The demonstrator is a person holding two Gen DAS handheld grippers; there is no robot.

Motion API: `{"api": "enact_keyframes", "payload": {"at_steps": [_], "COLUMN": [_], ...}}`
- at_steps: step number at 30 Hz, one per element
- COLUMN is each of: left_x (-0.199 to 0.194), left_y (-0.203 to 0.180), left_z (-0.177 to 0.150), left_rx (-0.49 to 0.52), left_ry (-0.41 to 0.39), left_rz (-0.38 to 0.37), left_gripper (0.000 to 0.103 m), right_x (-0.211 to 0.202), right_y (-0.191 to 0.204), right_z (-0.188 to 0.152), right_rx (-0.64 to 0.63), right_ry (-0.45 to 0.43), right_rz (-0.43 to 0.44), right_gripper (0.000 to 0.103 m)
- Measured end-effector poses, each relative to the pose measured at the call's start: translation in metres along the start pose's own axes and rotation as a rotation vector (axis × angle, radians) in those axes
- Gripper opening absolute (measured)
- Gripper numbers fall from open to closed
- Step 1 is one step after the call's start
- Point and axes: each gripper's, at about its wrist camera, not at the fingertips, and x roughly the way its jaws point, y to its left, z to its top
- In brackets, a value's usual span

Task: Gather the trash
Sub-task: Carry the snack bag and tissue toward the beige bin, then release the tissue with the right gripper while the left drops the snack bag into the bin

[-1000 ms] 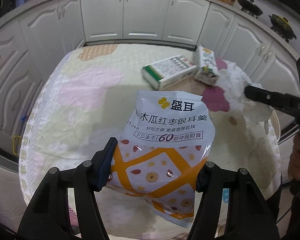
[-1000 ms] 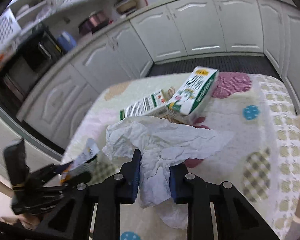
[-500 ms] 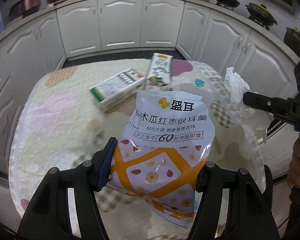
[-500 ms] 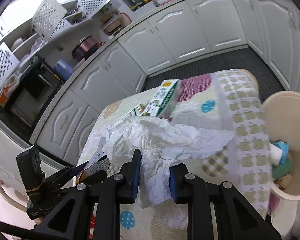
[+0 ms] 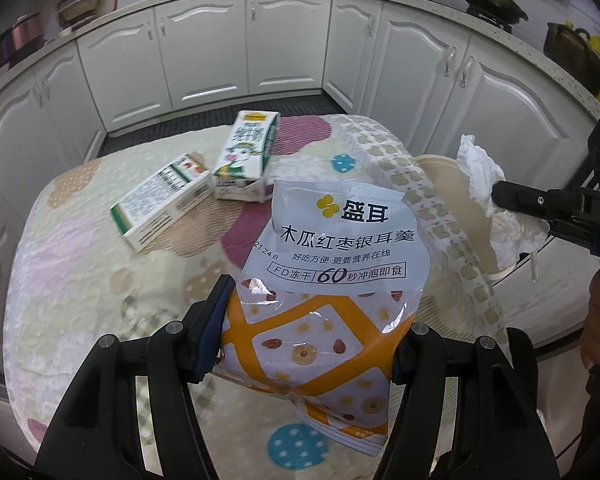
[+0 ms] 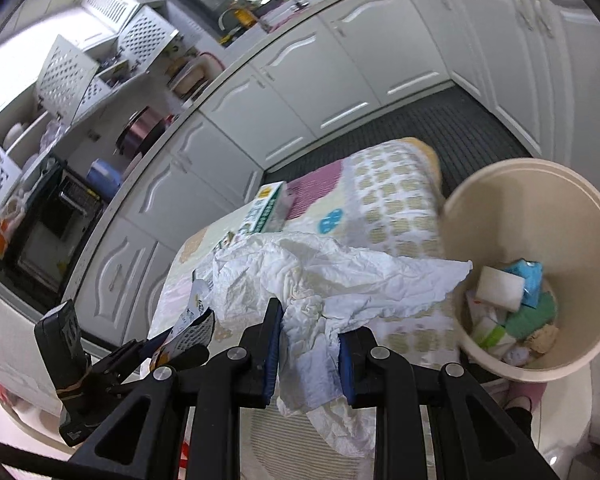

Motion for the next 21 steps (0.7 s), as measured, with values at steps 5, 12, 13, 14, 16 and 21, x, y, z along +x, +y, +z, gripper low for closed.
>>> {"api": "enact_keyframes", "payload": {"at_steps": [5,12,13,14,16,21], "left_x": [0.008,0.024,0.028,0.031,0.039,0.065], "left_y": [-0.023,-0.066,-0.072,-0.077,-0.090,-0.120], "left_z": [0.012,0.035,0.039,0.042,0.050,0.067], "left_rx": [0.024,0.089,0.096,0.101,0.114,0.139], "left_ry": [-0.003,-0.005,-0.003,-0.002,0.005,0.038], "left_rz": [-0.023,-0.056,-0.061,-0.065,-0.076,-0.102], "left_gripper": [0.062,0.062,0.062,0.062,0.062,0.062], "right_x": [-0.016,-0.027,-0.027,-0.026,-0.025,-0.021], "right_y": [-0.028,-0.075,-0.081,-0.089,-0.102,-0.132], "right_z": [0.009,0.027,0.029,0.032,0.036,0.043], "right_rx": [0.059,0.139,0.151,0.166,0.188,0.240], "right_ry": [-0.035,-0.048,-0.046,-0.042,-0.041,-0.041], "right_rz": [-0.048,-0.151,-0.164,-0.182,-0.208,-0.251], "right_gripper": [0.023,0.024,0.024,0.025,0.028,0.047]}}
